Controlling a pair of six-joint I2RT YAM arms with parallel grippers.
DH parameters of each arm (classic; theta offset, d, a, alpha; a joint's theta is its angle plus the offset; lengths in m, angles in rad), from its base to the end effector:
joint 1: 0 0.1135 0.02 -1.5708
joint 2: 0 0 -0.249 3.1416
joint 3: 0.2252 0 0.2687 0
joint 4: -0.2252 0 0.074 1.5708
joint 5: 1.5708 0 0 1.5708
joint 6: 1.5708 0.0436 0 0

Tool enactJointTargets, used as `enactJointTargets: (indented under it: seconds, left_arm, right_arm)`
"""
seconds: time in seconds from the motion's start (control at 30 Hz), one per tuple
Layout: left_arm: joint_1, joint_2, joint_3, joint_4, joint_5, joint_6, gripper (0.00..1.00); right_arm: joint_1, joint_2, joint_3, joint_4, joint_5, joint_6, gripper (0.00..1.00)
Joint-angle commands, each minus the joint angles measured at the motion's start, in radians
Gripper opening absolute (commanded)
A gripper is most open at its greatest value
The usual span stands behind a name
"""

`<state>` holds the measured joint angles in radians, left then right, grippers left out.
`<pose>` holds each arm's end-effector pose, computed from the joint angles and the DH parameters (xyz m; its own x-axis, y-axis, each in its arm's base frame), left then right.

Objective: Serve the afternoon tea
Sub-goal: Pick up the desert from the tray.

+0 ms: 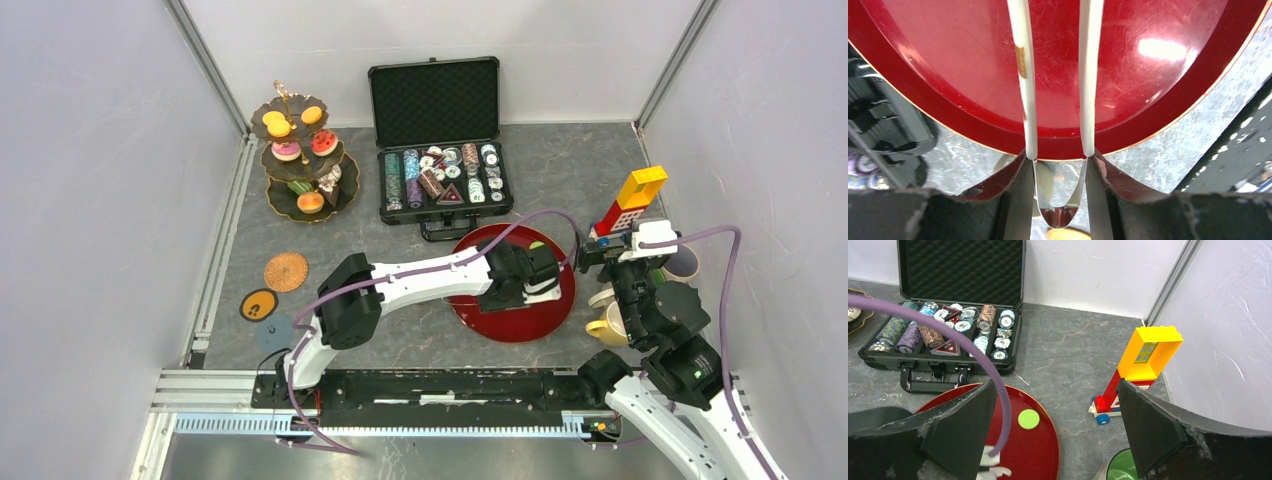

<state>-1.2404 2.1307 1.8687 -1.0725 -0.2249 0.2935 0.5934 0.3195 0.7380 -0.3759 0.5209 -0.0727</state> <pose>0.1545 -0.4207 0.2013 -0.0400 0.9861 -0.1614 0.9577 0.0839 0.2753 0.1035 0.0437 0.3577 0.0405 -0.0487 -0.9980 -0.0700 0.9962 -0.0514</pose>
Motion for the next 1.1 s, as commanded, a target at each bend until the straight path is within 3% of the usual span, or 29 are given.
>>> enactJointTargets:
  seconds: [0.0,0.17,0.37,0.93,1.07]
  left_arm:
    - [0.055,-0.065,0.03,0.039,0.057,-0.227,0.4]
    - [0.104,-0.065,0.002,0.084,0.11,-0.506,0.54]
    - [0.099,-0.029,-0.047,0.195,0.183,-0.644,0.54]
    - [0.091,0.009,-0.12,0.214,0.166,-0.695,0.63]
    - [0.088,-0.027,-0.184,0.289,0.149,-0.713,0.68]
  right_arm:
    - [0.002,-0.018,0.01,0.004,0.007,0.005,0.98]
    - [0.001,-0.031,-0.004,0.016,0.003,0.015,0.98]
    - [0.001,-0.031,-0.014,0.026,-0.019,0.025,0.98]
    - [0.002,-0.032,-0.035,0.03,-0.056,0.058,0.98]
    - [0.001,-0.028,-0.038,0.029,-0.063,0.065,0.98]
